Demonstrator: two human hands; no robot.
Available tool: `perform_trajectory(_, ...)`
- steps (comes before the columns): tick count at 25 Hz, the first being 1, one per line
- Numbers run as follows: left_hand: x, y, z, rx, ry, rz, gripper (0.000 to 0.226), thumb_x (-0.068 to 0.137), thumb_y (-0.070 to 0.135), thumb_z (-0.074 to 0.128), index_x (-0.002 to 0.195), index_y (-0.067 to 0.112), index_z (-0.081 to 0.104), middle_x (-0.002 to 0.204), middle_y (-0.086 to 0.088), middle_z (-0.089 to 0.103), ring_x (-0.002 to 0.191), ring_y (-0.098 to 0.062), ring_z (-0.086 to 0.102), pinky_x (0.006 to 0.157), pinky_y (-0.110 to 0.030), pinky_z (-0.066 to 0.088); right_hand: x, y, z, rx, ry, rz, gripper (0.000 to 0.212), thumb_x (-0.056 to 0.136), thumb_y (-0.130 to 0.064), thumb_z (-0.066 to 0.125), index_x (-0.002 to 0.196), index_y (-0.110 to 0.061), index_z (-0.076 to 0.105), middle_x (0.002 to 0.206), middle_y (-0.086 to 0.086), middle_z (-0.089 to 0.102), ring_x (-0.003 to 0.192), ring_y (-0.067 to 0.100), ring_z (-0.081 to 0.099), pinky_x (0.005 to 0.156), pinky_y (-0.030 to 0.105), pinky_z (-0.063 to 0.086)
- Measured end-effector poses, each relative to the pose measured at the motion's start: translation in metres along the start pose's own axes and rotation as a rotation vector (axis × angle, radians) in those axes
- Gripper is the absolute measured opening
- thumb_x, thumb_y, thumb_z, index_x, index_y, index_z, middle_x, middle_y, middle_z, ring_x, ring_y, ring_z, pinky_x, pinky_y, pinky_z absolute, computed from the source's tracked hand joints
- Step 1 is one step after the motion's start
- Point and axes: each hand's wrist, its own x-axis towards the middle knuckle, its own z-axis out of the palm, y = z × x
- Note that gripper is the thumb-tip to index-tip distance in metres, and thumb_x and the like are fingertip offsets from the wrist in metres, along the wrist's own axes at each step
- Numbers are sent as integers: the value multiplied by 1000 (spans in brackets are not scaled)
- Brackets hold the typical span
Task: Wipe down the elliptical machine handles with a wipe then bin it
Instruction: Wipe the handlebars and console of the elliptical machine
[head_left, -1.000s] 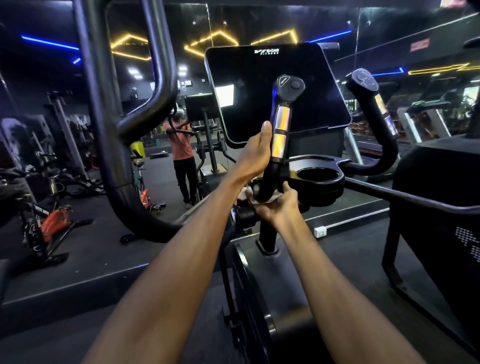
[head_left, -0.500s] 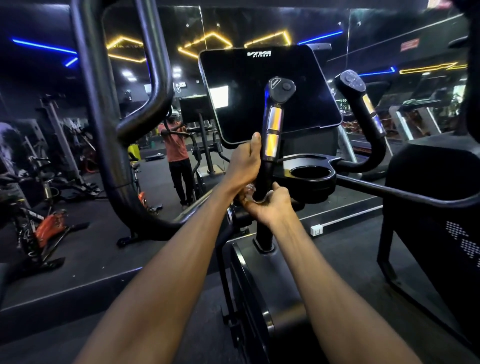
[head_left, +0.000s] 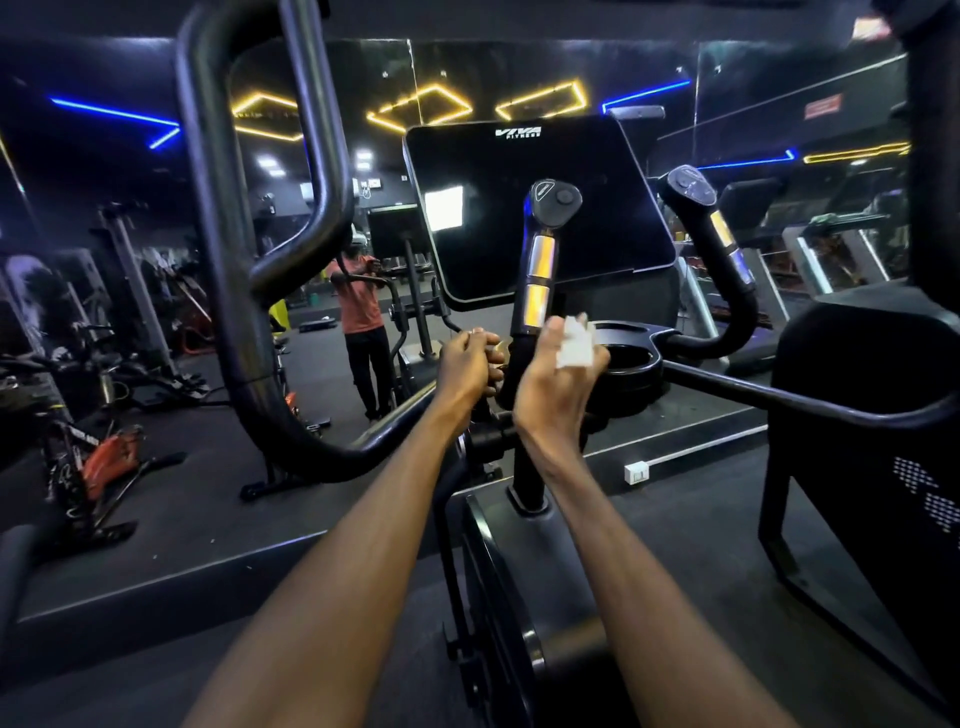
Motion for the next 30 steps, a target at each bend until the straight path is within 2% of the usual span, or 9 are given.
perform_trajectory(2, -5, 2, 4, -8, 55, 18, 31, 102, 15, 43, 77, 8, 59, 66, -2, 56, 50, -6, 50, 43, -15, 38, 3, 12, 13, -252, -115, -257, 63, 101, -41, 33, 153, -7, 27, 144, 19, 33, 123, 25, 45, 106, 38, 43)
perform_trajectory(4, -12, 3, 6, -42, 98, 0, 30, 99, 12, 47, 71, 10, 58, 65, -3, 56, 54, -9, 50, 44, -16, 39, -9, 31, 13, -426, -220, -411, 62, 99, -27, 33, 157, -12, 15, 157, 23, 16, 128, 38, 48, 100, 46, 50)
perform_trajectory(10, -38, 7, -2, -128, 59, -61, 20, 97, 6, 45, 89, 5, 62, 69, -5, 62, 53, -12, 54, 41, -20, 43, 17, 12, 3, -620, -185, -562, 59, 93, -2, 53, 149, 2, 33, 158, 28, 24, 142, 42, 35, 111, 51, 41)
perform_trajectory(15, -51, 6, -19, -96, 69, -97, 18, 95, 10, 49, 88, 5, 65, 74, -7, 66, 59, -16, 59, 47, -24, 45, -9, 20, -9, -992, -458, -806, 58, 91, -14, 60, 145, -5, 42, 158, 20, 32, 151, 32, 16, 122, 54, 17)
perform_trajectory(17, -61, -1, -31, -130, 22, -143, 18, 94, 9, 50, 87, 5, 66, 71, -8, 66, 53, -15, 60, 45, -22, 46, -39, 27, -23, -923, -495, -700, 51, 91, -15, 56, 141, -8, 49, 151, 17, 44, 144, 28, 35, 119, 45, 29)
perform_trajectory(19, -73, -8, -39, -152, -88, -185, 20, 94, 13, 49, 80, 10, 63, 65, -5, 61, 46, -14, 54, 44, -23, 43, -59, 22, -24, -627, -370, -400, 35, 87, -20, 46, 114, -13, 67, 114, 12, 69, 105, 26, 64, 91, 44, 51)
perform_trajectory(21, -90, -13, -46, -128, -222, -202, 24, 96, 24, 52, 78, 14, 65, 63, -1, 60, 48, -12, 53, 50, -25, 42, -75, 3, -25, -323, -165, -79, 27, 89, -28, 45, 92, -17, 69, 85, 4, 73, 78, 21, 67, 74, 46, 56)
perform_trajectory(26, -148, -24, -32, -151, -449, -137, 24, 92, 29, 65, 92, 5, 70, 77, -11, 66, 67, -21, 59, 63, -34, 48, -115, -39, -78, -58, 120, 207, 21, 100, -10, 51, 98, -6, 72, 69, -10, 69, 60, -1, 63, 61, 16, 50)
perform_trajectory(30, -191, -27, 5, -306, -408, -152, 11, 93, 16, 65, 85, 9, 65, 69, -6, 64, 56, -14, 59, 49, -26, 51, -143, -41, -153, -203, 274, 284, 19, 93, -16, 58, 94, -3, 72, 89, 9, 72, 84, 25, 68, 79, 41, 57)
